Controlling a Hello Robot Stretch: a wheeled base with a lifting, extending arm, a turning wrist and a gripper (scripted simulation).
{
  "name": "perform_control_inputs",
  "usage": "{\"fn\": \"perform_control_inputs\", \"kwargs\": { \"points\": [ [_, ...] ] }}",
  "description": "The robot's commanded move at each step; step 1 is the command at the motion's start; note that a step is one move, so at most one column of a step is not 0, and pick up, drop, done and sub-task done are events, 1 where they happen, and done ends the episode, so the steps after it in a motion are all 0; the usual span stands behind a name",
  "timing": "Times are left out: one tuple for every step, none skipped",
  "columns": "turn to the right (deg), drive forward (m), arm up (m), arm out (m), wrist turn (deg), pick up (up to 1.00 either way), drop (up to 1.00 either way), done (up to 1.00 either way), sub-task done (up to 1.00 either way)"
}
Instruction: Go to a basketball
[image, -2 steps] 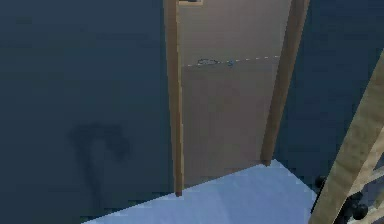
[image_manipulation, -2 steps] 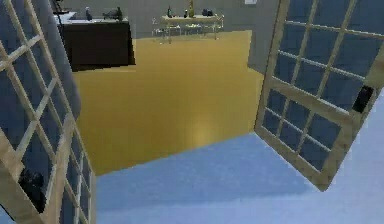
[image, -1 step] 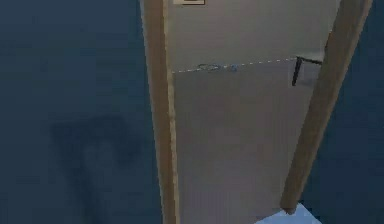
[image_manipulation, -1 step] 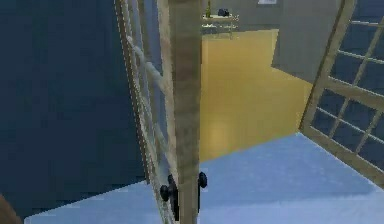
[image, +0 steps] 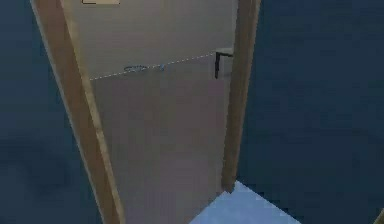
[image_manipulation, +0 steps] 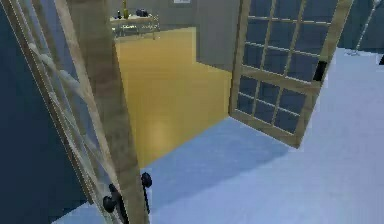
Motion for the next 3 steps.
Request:
{"fn": "perform_control_inputs", "kwargs": {
  "points": [
    [0.0, 0.95, 0.0, 0.0, 0.0, 0.0, 0.0, 0.0, 0.0],
    [-39.0, 0.0, 0.0, 0.0, 0.0, 0.0, 0.0, 0.0, 0.0],
    [0.0, 0.25, 0.0, 0.0, 0.0, 0.0, 0.0, 0.0, 0.0]
  ]
}}
